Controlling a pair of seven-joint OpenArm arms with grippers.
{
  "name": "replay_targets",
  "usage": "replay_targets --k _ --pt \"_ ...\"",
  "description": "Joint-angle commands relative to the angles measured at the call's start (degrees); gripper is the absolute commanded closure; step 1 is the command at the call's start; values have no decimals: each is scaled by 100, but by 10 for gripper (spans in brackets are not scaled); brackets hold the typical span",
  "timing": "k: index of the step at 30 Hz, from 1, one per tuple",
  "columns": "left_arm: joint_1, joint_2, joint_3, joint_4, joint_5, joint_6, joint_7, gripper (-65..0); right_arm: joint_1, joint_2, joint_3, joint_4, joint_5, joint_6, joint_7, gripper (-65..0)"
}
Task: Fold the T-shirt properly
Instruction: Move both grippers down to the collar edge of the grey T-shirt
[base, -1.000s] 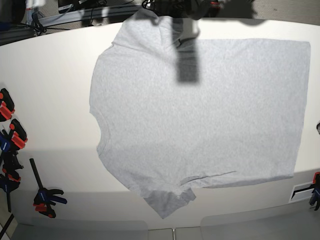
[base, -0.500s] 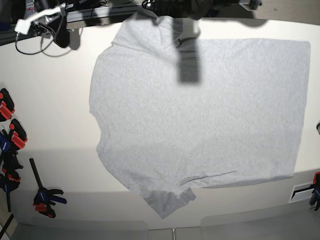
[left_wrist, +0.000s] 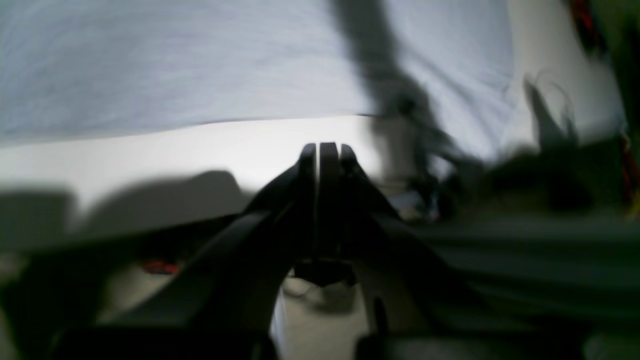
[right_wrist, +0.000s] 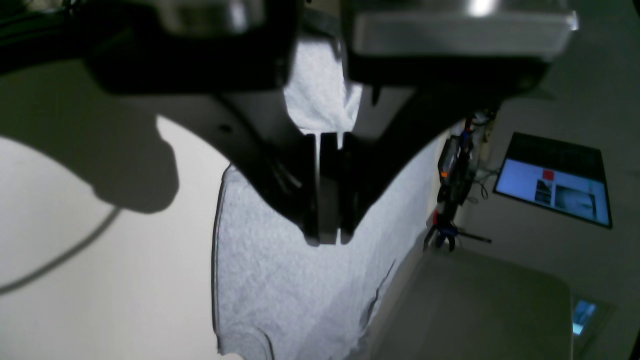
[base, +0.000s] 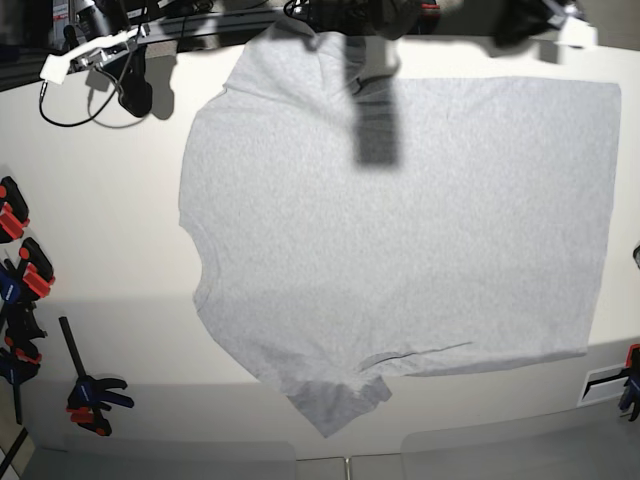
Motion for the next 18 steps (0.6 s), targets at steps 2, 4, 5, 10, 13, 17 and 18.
replay_targets --k 2,4,5,10,13,17,18 --pt "-94 -72 -376 -341 -988 -73 595 0 -52 -35 46 70 98 117 92 0" --pt "-271 -72 -688 -741 -1897 -73 1344 0 -44 -92 46 72 101 117 90 0" --pt "-341 -94 -837 -922 -2312 -73 1700 0 -35 -133 46 72 96 117 87 0" --pt "-509 -555 -1561 -1600 -2486 -73 2946 0 -22 -299 46 72 68 117 90 0" --pt "-516 -660 -2170 -1801 -2486 -73 2688 0 -24 -400 48 72 -177 117 92 0" --pt "-511 -610 -2970 -1921 -2079 -73 2052 0 4 -693 46 72 -776 117 107 0" --pt "-511 -610 -3095 -1921 -2065 -73 2041 0 4 -767 46 72 -828 117 107 0"
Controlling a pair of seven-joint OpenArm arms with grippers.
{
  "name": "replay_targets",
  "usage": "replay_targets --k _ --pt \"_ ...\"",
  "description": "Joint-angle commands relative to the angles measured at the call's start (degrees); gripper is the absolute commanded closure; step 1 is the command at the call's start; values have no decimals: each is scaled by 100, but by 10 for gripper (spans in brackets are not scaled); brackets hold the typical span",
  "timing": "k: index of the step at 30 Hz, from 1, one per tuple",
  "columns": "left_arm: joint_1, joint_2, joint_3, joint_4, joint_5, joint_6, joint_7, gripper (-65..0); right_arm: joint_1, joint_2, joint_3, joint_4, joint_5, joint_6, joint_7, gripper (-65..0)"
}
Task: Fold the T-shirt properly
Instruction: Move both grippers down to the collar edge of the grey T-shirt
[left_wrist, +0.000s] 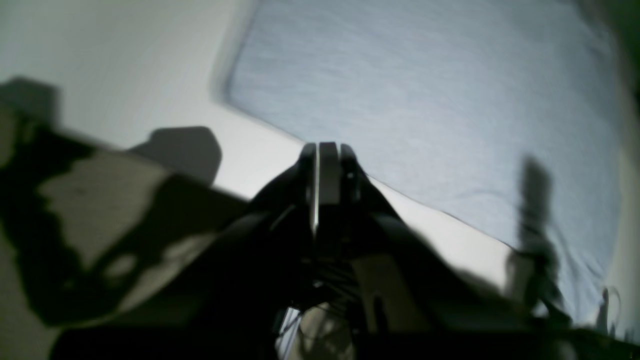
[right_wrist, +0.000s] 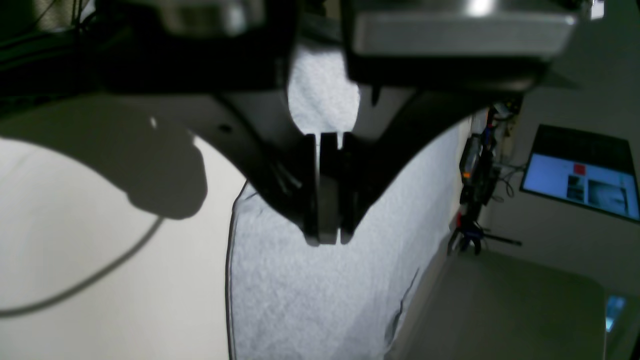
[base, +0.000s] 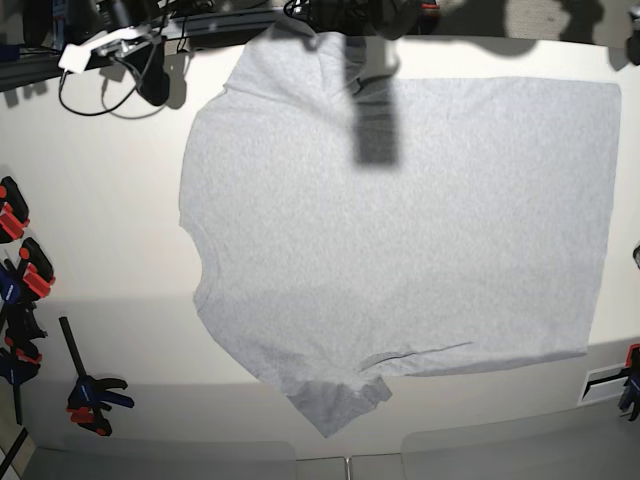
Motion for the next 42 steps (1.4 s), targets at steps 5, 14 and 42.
replay_targets --k 5,14,42 --pt "76 -125 -214 57 -151 -71 -76 -317 -33 -201 31 72 120 119 114 -305" --pt "111 -105 -214 57 -151 -71 127 -342 46 -809 31 72 107 119 -262 -311" --pt "109 -343 -214 52 -197 -71 210 -342 330 -1217 -295 -424 -321 -979 -1198 -310"
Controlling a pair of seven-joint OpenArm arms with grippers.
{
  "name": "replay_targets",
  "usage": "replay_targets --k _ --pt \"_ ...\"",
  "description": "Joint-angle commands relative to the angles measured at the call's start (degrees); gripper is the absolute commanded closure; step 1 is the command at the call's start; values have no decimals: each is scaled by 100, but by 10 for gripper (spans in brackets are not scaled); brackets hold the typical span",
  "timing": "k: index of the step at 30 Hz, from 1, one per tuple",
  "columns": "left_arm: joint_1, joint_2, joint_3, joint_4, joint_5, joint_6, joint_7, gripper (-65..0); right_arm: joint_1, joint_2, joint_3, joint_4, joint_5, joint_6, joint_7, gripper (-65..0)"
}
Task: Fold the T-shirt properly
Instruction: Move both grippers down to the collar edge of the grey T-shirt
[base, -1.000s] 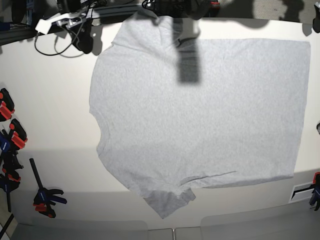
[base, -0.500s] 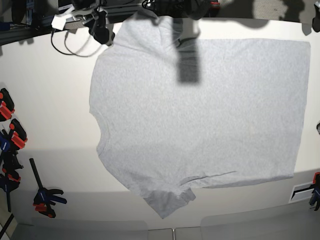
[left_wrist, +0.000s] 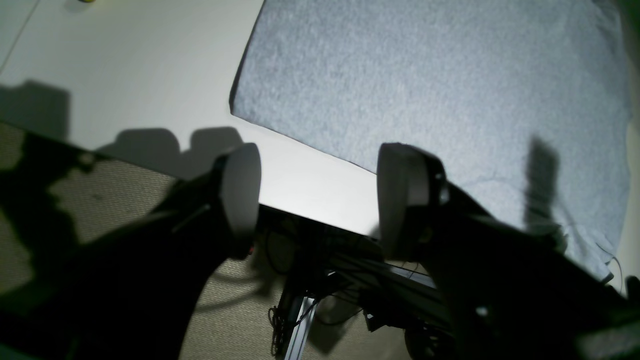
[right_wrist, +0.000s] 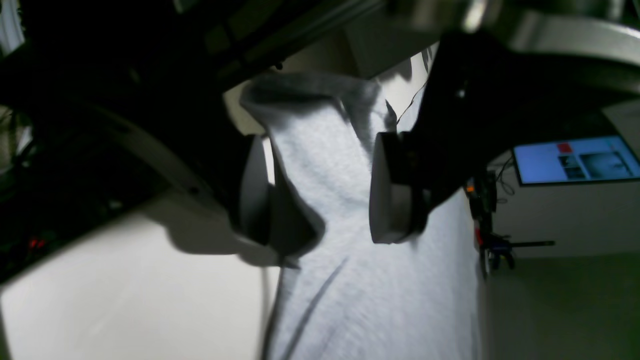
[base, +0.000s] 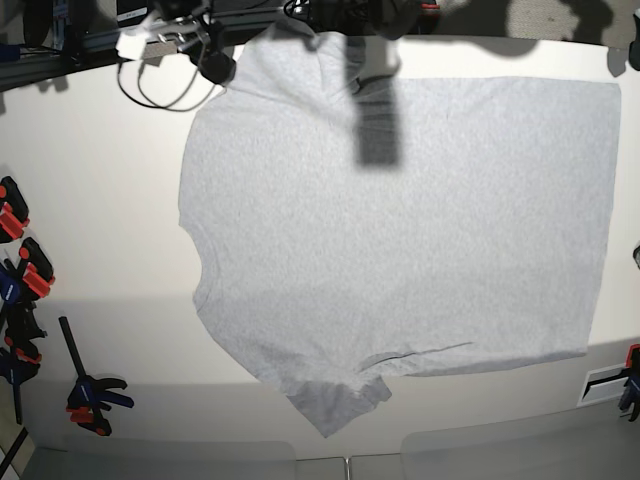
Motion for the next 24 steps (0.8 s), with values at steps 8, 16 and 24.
replay_targets --k 8,16,24 --pt "101 -92 -85 48 -129 -56 -96 -342 136 2 -627 -529 -332 87 -13 -310" --pt "98 -92 -85 48 -129 -56 -98 -342 136 2 -1095 -527 -562 181 -387 -301" --pt "79 -92 -85 39 -42 -56 -461 -342 136 2 -1005 -527 -931 946 -398 0"
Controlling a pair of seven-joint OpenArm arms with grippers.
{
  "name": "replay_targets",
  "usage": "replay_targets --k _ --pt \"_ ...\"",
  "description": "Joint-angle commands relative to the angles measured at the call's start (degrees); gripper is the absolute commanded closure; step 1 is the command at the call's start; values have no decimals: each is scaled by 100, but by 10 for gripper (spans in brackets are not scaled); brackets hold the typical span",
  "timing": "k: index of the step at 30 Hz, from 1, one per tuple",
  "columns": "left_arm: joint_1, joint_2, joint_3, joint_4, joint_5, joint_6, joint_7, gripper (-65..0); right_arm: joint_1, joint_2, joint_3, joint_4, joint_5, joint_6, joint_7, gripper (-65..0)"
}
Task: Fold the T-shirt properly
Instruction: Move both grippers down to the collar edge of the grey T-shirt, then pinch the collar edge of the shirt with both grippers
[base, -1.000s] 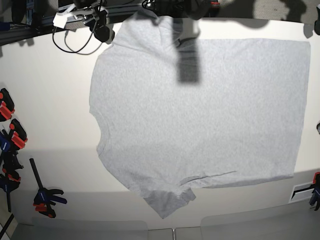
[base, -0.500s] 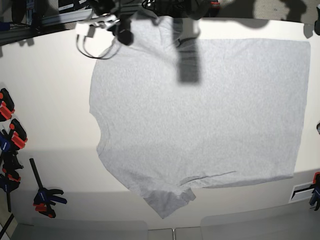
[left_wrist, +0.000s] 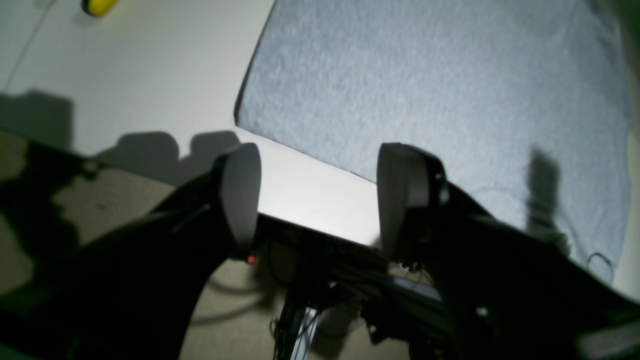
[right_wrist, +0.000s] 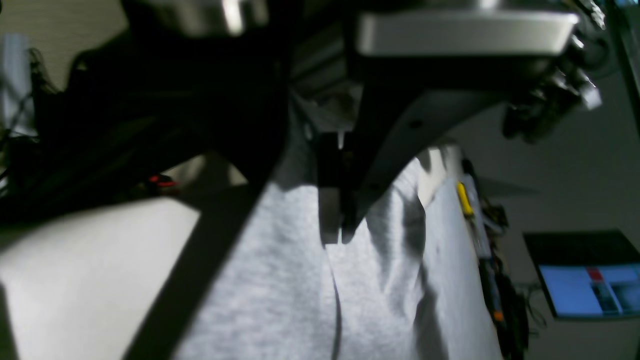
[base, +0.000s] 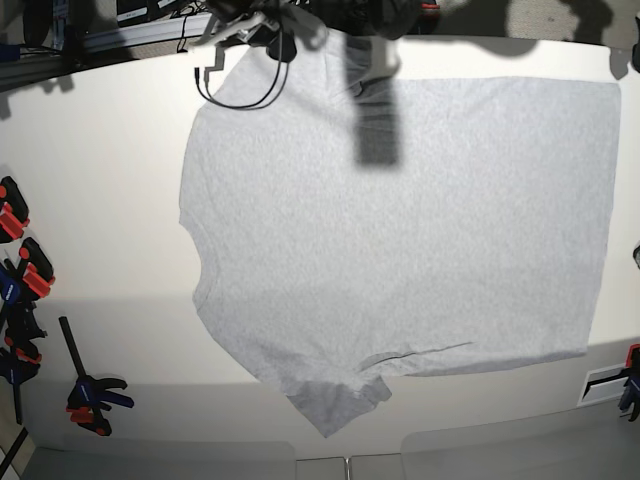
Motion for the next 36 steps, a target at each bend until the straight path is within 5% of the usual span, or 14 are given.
replay_targets --k 1,3,7,14,19,24,36 --pt "57 -98 -85 35 -9 -54 -238 -342 -55 0 -4 72 103 214 17 0" --pt "-83 -101 -85 31 428 -54 -496 -342 -52 2 -4 72 105 238 22 0" --pt "-595 -234 -85 -304 981 459 -715 -342 -55 50 -4 72 105 238 20 0" --pt "-1471 -1130 -83 -2363 896 507 -686 -342 -52 81 -9 72 109 240 26 0" --pt "-1923 -1552 -11 -4061 105 494 -304 -342 -52 79 -9 72 111 240 42 0" --pt "-2227 -1480 234 -4817 -455 374 39 -342 -52 76 -9 72 111 243 39 0" --pt "-3036 -1270 1526 -4876 -457 170 214 -342 -52 76 -9 72 111 245 20 0"
